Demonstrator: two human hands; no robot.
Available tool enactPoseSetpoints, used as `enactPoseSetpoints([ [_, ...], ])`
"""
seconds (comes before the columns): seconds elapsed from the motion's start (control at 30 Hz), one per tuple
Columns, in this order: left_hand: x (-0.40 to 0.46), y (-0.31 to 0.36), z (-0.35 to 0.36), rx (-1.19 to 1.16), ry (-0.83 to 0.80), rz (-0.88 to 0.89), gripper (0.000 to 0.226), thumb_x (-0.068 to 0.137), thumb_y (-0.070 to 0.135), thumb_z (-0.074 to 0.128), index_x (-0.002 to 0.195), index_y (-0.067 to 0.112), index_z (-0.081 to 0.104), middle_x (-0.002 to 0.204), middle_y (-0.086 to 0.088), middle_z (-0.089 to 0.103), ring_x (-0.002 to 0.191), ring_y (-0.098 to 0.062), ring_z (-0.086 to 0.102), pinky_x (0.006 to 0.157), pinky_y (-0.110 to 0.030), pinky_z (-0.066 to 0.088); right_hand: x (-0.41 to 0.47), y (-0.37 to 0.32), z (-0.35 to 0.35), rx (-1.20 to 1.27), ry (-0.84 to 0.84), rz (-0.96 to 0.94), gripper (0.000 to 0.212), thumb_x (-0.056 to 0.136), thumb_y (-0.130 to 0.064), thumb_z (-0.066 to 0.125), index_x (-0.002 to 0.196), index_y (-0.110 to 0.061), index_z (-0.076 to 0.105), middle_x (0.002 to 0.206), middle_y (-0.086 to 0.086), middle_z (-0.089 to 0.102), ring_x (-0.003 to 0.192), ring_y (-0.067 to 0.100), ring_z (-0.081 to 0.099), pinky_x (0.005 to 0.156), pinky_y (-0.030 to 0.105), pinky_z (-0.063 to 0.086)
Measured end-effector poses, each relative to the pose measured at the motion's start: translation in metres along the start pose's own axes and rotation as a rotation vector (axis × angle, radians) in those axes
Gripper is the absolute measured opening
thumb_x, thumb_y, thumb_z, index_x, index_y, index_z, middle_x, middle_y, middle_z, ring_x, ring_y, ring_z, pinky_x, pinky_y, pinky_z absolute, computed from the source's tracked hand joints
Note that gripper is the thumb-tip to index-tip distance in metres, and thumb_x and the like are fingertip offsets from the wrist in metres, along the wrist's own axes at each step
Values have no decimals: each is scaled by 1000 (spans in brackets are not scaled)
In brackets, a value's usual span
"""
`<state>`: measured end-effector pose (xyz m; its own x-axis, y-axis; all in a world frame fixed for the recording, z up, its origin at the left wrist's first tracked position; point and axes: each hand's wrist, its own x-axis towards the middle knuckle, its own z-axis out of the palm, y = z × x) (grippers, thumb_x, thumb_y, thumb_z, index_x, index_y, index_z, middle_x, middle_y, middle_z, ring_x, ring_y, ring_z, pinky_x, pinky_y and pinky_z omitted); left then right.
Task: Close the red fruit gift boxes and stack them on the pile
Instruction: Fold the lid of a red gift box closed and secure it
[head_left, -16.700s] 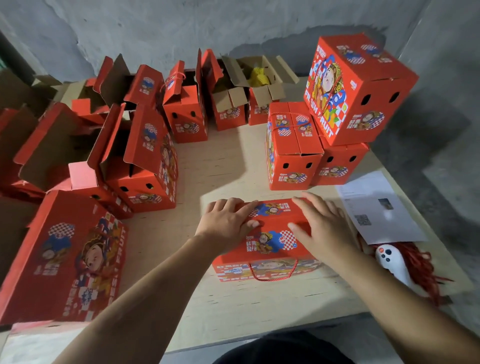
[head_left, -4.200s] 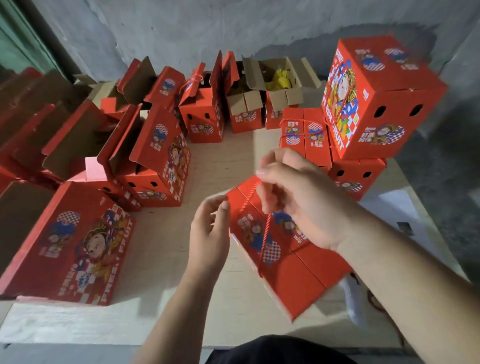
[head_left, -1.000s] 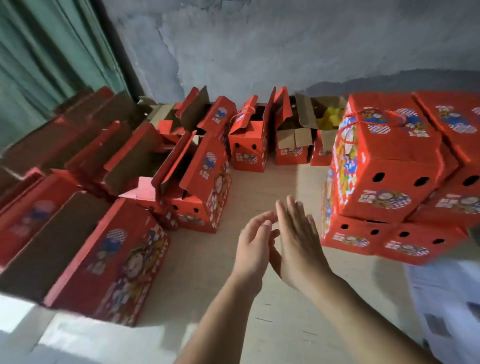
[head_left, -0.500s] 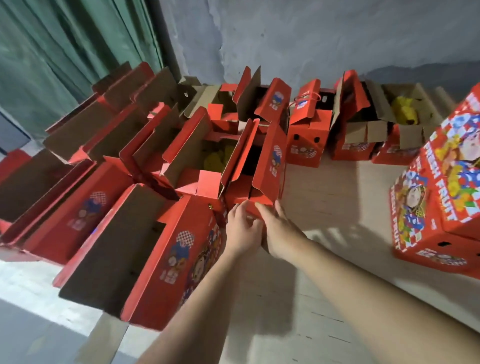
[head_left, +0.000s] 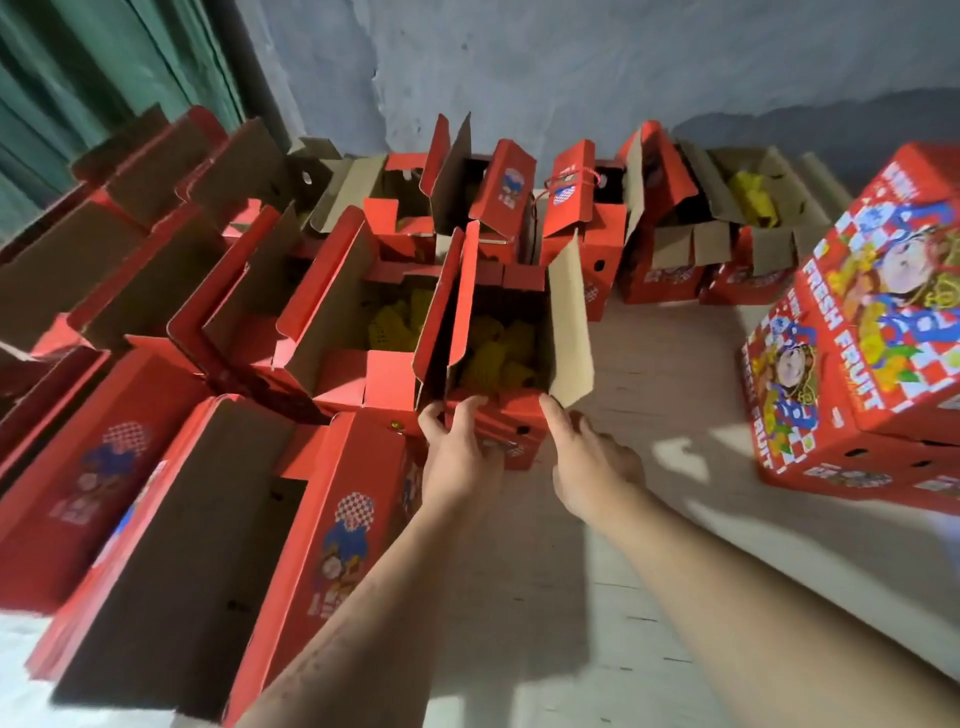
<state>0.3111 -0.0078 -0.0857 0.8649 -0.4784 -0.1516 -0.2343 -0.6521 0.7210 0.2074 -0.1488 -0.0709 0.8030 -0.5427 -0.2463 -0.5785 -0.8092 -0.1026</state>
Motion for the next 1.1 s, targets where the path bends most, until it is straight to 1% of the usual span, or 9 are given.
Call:
enactPoseSetpoints([
  [0.13,-20,13,15,70,100,70,46,87,29,65,130,41,55,121,3,28,112,-32,54,88,-38,52,-17,26,-1,65,118,-54,66,97,-18,51,155,-34,25,140,2,56,114,32,61,86,42,52],
  [0.27,-81,27,55,182,67,103,58,88,29,63,144,31,50,113,-2,30,110,-35,42,104,-42,43,-42,68,2,74,212,-44,53,93,-25,56,145,-30,48,124,5,65,104,30,67,80,39,55],
  [0.47,-189,72,141,330,-301,498,84,80,34,54,159,25,25,133,-9,42,115,-33,42,108,-45,38,-97,194,-13,-32,169,-23,73,95,-31,55,157,-53,22,144,-11,55,121,20,62,90,34,53],
  [0.6,-198,100,162,135,-441,741,52,91,23,59,142,18,53,132,-7,53,115,-30,50,96,-38,42,-122,282,-25,-154,3,-10,86,98,-32,51,153,-64,-7,164,-12,29,146,22,41,109,35,44],
  [0.77,-182,108,141,-214,-297,421,34,92,19,57,116,40,65,104,20,75,96,-2,70,81,-26,55,-131,342,-16,206,-97,-49,80,103,-27,50,154,-66,2,173,-16,3,157,18,23,121,44,34],
  [0.83,-177,103,130,-267,-68,336,24,91,28,54,109,39,64,98,20,74,88,-3,70,75,-31,56,-137,344,-2,321,-79,-122,98,98,-10,59,154,-63,-2,173,-14,0,156,19,25,123,42,32],
  [0.93,-160,98,120,-240,298,164,21,94,31,55,114,35,61,105,14,68,97,-13,66,88,-41,55,-153,332,19,572,-132,-110,107,83,-23,63,142,-78,-7,165,-21,10,145,18,36,119,34,34],
  [1.03,-142,95,123,19,230,53,48,99,47,49,143,30,52,136,4,57,130,-26,49,113,-44,35,-160,321,36,784,-200,-128,106,73,-42,74,149,-65,3,160,-23,16,150,8,28,121,28,30],
  [1.1,-140,94,130,-88,84,34,50,104,47,50,151,32,44,144,4,54,137,-24,44,118,-44,33,-165,317,39,999,-229,-85,94,73,-56,77,146,-63,17,157,-20,31,143,0,40,115,28,39],
])
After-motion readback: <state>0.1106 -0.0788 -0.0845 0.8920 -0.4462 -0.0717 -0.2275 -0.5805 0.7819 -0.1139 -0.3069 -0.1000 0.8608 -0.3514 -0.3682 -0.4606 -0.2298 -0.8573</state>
